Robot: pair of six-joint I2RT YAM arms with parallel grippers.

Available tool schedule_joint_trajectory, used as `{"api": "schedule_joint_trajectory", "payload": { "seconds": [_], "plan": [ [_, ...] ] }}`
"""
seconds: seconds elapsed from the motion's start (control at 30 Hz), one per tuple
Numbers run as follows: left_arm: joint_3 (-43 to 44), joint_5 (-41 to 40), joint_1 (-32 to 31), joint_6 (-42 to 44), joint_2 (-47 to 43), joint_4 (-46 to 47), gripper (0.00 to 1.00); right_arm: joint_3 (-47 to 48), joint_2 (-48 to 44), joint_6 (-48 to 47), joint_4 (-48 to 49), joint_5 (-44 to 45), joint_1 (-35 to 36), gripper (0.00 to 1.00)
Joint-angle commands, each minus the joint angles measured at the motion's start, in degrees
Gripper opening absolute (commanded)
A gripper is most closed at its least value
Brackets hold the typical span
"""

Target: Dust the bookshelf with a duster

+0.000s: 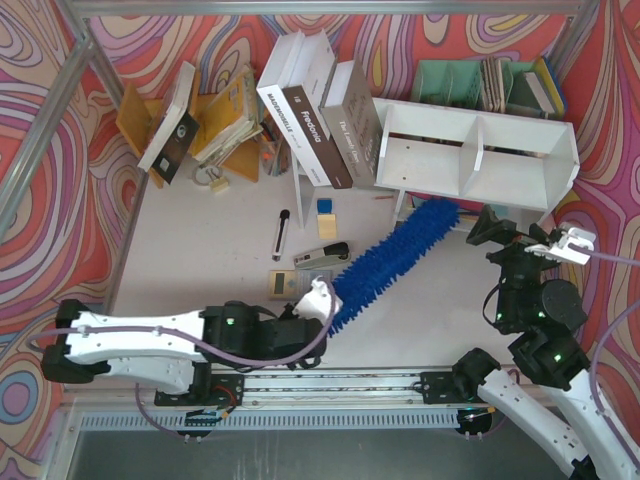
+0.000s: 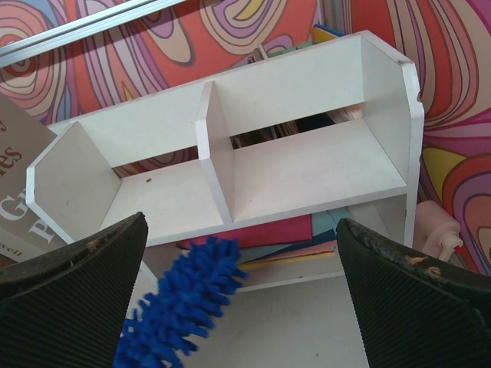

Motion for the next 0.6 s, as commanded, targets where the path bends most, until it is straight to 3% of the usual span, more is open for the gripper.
{"api": "schedule_joint_trajectory", "payload": {
  "seconds": [0.0,0.27,0.57],
  "plan": [
    [-1.5,-6.5,-1.4,-7.5,-5.6,-8.5,0.0,0.2,0.9,-0.8,1.4,1.3,-0.2,0.99],
    [-5.1,-11.1,-3.5,-17.5,-13.4,-18.4,0.0,0.3,2.2,-0.8,1.7,1.5,-0.2,0.99],
    [-5.7,-17.3,-4.2,-27.2,-17.1,-23.6,0.0,0.3,2.4,-0.6,1.4,1.7,-0.2,0.99]
  ]
}}
